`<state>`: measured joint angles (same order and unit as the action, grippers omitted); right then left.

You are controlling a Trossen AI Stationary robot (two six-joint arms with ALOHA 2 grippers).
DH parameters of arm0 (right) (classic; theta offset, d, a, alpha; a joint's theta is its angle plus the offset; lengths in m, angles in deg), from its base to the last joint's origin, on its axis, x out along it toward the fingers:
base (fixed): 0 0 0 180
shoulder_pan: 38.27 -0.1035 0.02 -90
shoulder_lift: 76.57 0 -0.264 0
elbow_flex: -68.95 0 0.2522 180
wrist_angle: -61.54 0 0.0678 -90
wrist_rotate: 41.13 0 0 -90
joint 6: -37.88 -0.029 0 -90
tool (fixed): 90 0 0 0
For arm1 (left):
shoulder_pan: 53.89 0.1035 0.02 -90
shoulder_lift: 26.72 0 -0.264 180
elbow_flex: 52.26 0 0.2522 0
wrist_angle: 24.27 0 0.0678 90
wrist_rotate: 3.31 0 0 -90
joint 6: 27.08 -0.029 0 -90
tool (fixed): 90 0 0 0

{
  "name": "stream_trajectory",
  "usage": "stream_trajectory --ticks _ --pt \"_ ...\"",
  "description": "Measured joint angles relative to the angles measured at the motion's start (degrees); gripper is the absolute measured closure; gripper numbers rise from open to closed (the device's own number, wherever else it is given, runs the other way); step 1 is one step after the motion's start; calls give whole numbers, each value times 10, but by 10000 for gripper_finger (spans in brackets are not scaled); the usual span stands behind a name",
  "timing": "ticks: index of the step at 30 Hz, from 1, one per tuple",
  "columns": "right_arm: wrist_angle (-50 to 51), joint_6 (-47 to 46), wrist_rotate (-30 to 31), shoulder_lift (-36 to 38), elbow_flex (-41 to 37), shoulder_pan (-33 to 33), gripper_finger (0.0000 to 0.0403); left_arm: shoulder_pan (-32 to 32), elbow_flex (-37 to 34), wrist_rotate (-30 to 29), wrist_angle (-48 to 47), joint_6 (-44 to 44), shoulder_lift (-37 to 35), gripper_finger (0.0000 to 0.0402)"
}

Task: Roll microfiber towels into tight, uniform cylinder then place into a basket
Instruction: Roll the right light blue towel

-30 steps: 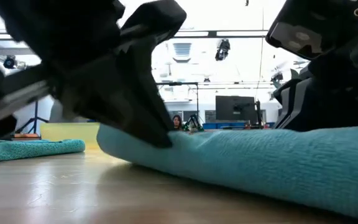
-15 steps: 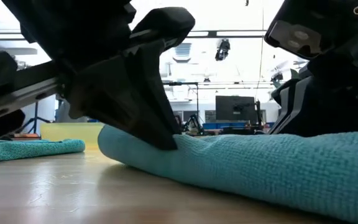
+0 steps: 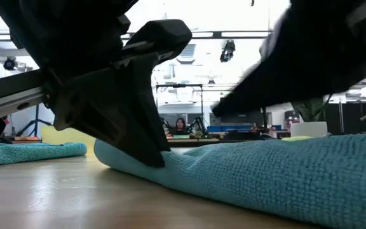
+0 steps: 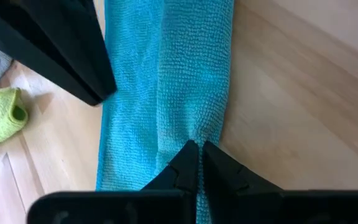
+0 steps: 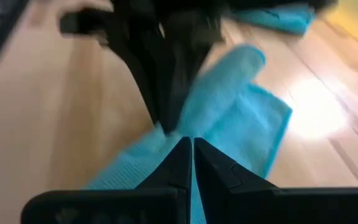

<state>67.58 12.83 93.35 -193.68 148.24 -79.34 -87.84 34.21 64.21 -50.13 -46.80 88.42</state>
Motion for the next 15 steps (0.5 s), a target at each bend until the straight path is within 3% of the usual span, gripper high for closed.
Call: stream_trajectory --ticks 15 --pt "-18 26 -29 -69 27 10 390 -10 8 -1 -5 4 -4 401"
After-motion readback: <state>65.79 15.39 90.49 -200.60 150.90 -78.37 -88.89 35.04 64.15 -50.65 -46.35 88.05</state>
